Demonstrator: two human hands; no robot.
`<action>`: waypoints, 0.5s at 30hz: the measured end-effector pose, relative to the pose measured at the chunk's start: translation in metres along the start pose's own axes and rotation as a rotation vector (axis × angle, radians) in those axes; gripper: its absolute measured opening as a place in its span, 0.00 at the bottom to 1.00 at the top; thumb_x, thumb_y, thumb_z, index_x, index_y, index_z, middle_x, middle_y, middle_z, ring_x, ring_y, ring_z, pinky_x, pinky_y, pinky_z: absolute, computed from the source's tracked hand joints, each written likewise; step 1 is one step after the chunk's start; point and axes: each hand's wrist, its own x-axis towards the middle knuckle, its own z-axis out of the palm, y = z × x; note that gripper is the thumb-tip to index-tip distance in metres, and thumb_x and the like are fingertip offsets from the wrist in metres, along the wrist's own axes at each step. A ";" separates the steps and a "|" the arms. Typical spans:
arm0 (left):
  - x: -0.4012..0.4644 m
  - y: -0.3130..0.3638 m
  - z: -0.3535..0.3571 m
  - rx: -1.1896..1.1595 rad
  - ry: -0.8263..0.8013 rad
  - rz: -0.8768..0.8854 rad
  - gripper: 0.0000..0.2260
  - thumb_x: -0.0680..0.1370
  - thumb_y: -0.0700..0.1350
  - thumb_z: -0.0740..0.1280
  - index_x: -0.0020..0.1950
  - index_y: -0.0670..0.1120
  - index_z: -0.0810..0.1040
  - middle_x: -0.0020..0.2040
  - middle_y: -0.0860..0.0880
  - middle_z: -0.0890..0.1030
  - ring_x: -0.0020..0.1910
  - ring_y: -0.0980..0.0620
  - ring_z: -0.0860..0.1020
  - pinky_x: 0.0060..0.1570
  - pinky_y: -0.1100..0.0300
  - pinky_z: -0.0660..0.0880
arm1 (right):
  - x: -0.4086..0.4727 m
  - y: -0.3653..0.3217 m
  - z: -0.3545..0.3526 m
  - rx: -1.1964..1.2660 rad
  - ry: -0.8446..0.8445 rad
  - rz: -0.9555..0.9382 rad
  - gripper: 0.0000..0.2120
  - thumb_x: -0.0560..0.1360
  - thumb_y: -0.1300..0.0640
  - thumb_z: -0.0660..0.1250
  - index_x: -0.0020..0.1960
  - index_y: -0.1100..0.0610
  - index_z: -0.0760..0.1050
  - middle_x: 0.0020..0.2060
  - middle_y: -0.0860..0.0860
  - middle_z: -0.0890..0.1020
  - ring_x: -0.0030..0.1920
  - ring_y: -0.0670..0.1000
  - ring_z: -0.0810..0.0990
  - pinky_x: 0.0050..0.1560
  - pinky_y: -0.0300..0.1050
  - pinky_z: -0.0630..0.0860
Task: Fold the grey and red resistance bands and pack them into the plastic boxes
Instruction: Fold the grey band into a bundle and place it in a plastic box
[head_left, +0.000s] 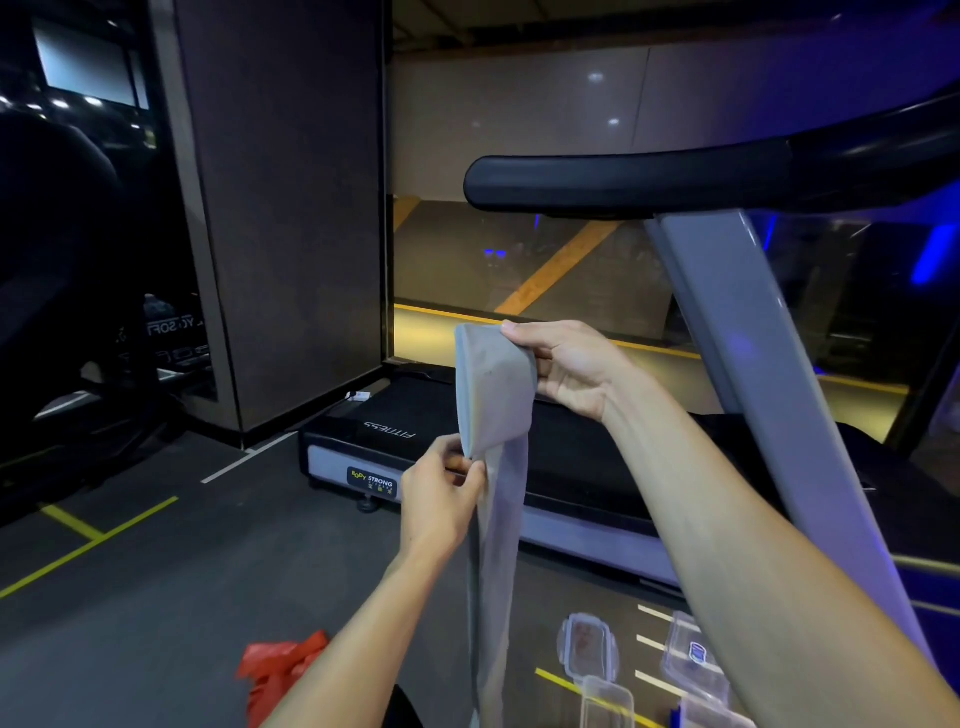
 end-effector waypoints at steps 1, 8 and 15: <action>0.001 0.001 0.000 0.011 0.004 0.004 0.06 0.76 0.41 0.71 0.47 0.54 0.80 0.35 0.55 0.82 0.33 0.55 0.82 0.42 0.50 0.83 | -0.001 0.000 -0.001 -0.003 -0.003 0.001 0.09 0.77 0.59 0.73 0.55 0.63 0.83 0.38 0.51 0.85 0.38 0.47 0.82 0.42 0.43 0.81; 0.004 0.007 -0.001 0.215 0.041 0.040 0.12 0.75 0.46 0.69 0.35 0.56 0.70 0.33 0.55 0.79 0.33 0.59 0.77 0.32 0.60 0.69 | -0.004 -0.003 -0.007 0.003 -0.013 -0.002 0.05 0.78 0.60 0.72 0.50 0.61 0.84 0.36 0.51 0.84 0.36 0.46 0.81 0.41 0.42 0.80; 0.023 0.010 -0.015 0.312 -0.128 0.125 0.05 0.77 0.45 0.69 0.43 0.51 0.75 0.38 0.53 0.81 0.37 0.52 0.81 0.36 0.56 0.77 | -0.002 -0.002 -0.022 0.072 0.003 0.017 0.07 0.78 0.59 0.72 0.54 0.62 0.83 0.39 0.52 0.83 0.39 0.47 0.81 0.46 0.45 0.81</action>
